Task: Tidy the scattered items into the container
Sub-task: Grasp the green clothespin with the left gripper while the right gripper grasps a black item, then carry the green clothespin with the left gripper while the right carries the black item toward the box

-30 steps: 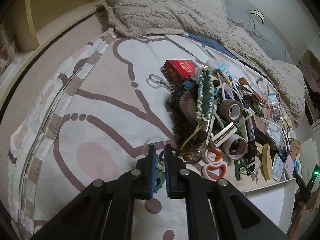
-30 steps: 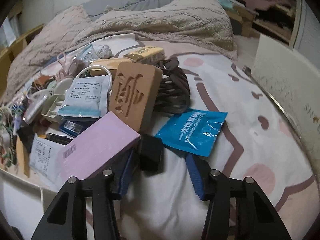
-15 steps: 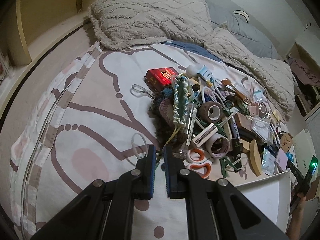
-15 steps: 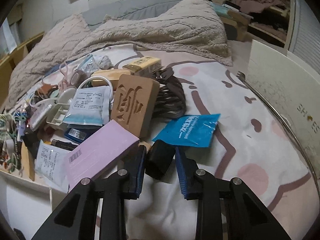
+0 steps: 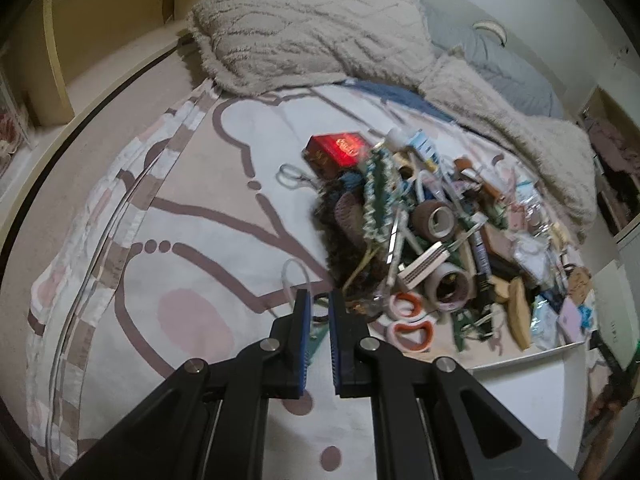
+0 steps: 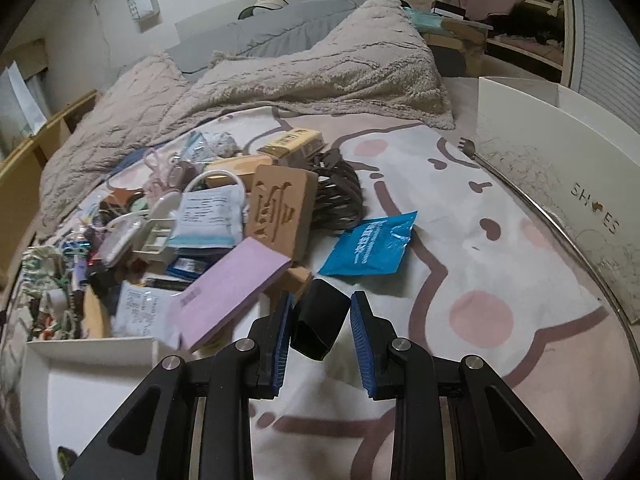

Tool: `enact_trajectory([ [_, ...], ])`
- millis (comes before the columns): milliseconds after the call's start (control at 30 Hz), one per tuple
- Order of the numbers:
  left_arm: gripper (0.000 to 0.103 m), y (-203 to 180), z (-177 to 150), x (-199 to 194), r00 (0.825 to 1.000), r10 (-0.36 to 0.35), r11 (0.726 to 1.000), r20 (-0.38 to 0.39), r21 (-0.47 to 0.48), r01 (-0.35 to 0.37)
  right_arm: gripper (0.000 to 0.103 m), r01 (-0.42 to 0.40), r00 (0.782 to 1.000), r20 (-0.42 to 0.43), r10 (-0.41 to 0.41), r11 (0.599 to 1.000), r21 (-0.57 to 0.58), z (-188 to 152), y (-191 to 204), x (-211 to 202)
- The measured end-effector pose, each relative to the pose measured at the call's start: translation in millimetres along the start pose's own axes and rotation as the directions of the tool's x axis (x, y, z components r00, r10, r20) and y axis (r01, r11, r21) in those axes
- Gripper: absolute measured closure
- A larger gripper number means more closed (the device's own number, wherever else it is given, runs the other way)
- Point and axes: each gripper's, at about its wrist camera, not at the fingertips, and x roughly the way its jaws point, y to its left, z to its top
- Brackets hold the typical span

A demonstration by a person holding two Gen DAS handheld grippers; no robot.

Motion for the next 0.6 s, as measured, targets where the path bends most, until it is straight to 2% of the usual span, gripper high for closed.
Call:
enact_trajectory([
  [33, 0.089, -0.1, -1.3, 2.7, 1.000, 0.011, 1.000, -0.005, 0.008, -0.011, 0.073, -0.008, 1.000, 0.002, 0.008, 1.000, -0.003, -1.2, 1.5, -3.2],
  [100, 0.068, -0.4, -4.6, 10.2, 0.999, 0.028, 0.999, -0.020, 0.026, -0.028, 0.073, -0.020, 1.000, 0.008, 0.020, 1.000, -0.008, -2.4, 4.1, -9.5],
  [133, 0.065, -0.6, -6.7, 13.5, 0.999, 0.035, 0.999, -0.025, 0.035, -0.034, 0.073, -0.026, 1.000, 0.012, 0.027, 1.000, -0.010, -3.1, 5.5, -12.7],
  [300, 0.063, -7.5, -18.9, 30.3, 0.994, 0.101, 0.988, -0.047, 0.124, -0.094, 0.073, -0.054, 0.998, 0.029, 0.054, 0.998, -0.024, -4.3, 12.2, -26.4],
  [600, 0.063, -15.5, -28.6, 51.8, 0.988, 0.137, 0.973, -0.074, 0.195, -0.120, 0.073, -0.100, 0.993, 0.060, 0.103, 0.994, -0.051, -4.8, 25.3, -46.8],
])
